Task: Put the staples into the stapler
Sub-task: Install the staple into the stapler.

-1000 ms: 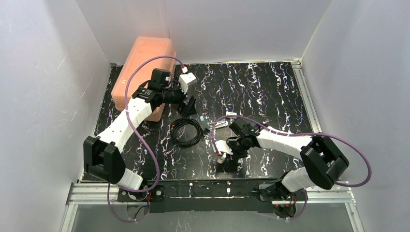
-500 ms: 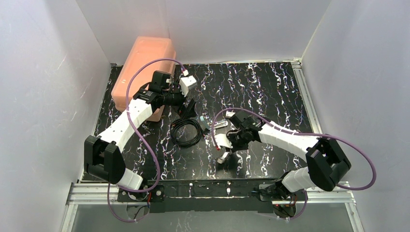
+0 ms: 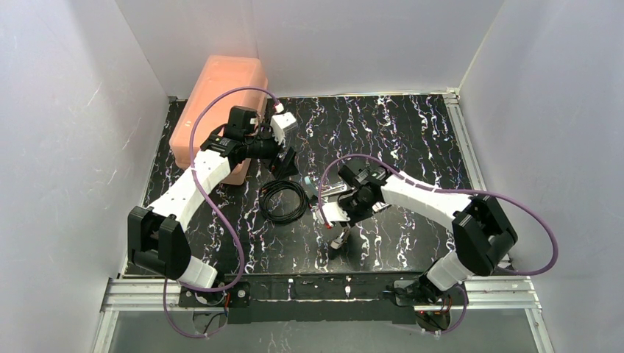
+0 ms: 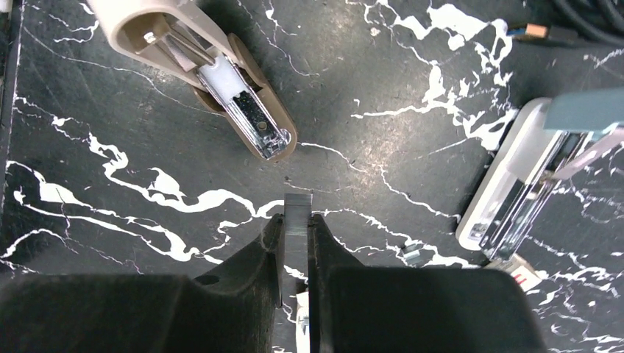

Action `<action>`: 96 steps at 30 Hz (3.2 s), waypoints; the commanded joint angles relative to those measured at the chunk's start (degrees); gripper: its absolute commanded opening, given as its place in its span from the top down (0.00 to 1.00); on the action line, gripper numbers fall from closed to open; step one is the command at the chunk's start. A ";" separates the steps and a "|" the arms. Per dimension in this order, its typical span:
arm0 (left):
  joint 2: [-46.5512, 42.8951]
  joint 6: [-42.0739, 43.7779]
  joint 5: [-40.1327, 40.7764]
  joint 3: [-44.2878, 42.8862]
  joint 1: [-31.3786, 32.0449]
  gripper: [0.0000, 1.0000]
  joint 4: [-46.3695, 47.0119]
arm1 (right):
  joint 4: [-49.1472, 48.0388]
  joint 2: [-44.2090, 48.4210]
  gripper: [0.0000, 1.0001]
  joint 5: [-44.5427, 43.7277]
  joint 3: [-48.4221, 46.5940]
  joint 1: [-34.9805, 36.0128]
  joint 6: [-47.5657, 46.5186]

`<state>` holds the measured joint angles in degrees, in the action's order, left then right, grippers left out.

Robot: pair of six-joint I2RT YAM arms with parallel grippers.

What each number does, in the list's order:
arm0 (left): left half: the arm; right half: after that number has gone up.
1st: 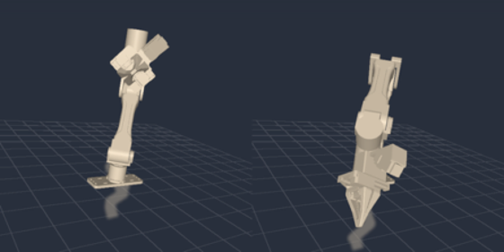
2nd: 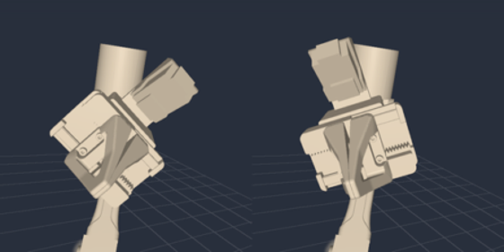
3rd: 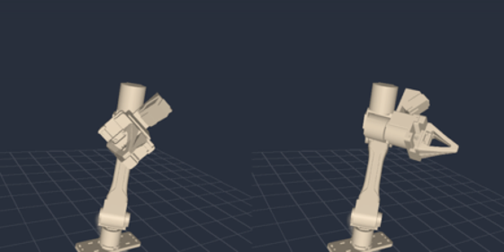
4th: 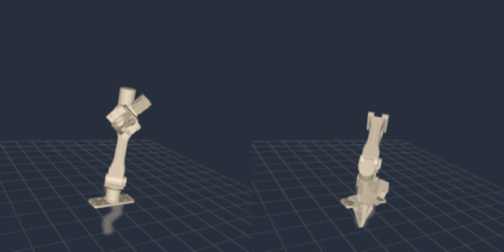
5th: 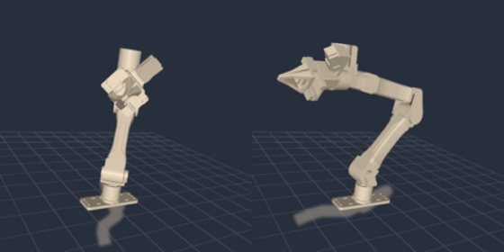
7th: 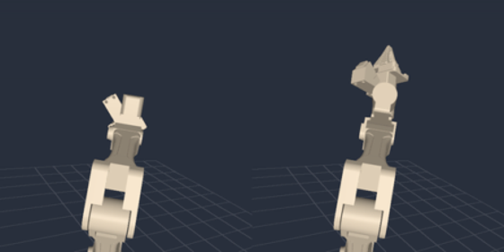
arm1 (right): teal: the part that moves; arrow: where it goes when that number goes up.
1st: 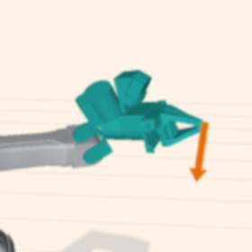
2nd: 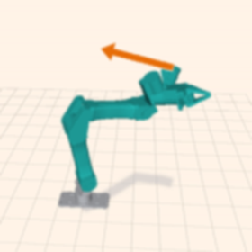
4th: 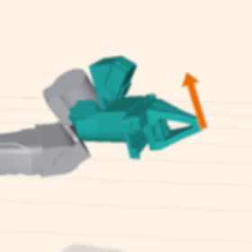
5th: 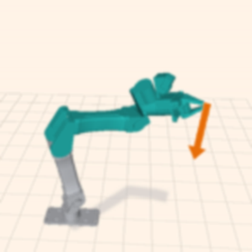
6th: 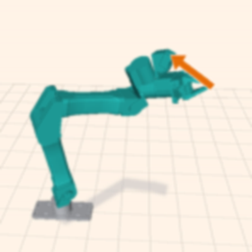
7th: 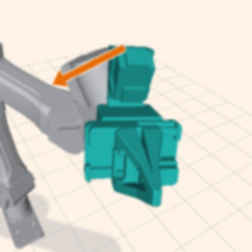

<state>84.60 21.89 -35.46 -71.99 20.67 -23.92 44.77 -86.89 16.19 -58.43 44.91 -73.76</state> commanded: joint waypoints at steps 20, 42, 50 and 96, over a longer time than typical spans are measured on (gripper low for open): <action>-1.54 -1.28 -0.77 -0.17 -1.63 0.01 1.74 | 8.25 -6.00 0.89 -3.41 -8.37 8.05 -12.37; -1.76 -6.45 10.06 0.40 -5.26 0.02 6.63 | 8.82 -6.49 0.89 -5.89 -6.40 11.02 -12.82; -1.55 -7.88 11.90 0.31 -6.41 0.01 7.92 | 9.71 -5.85 0.89 -6.16 -5.91 11.96 -12.39; -1.54 -7.86 10.59 0.96 -7.32 0.02 8.67 | 8.46 -9.08 0.90 -8.14 -8.48 12.22 -14.76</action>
<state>84.60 13.87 -23.55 -71.61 13.93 -15.77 52.21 -95.57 7.97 -64.42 56.77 -87.29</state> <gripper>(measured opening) 0.984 0.207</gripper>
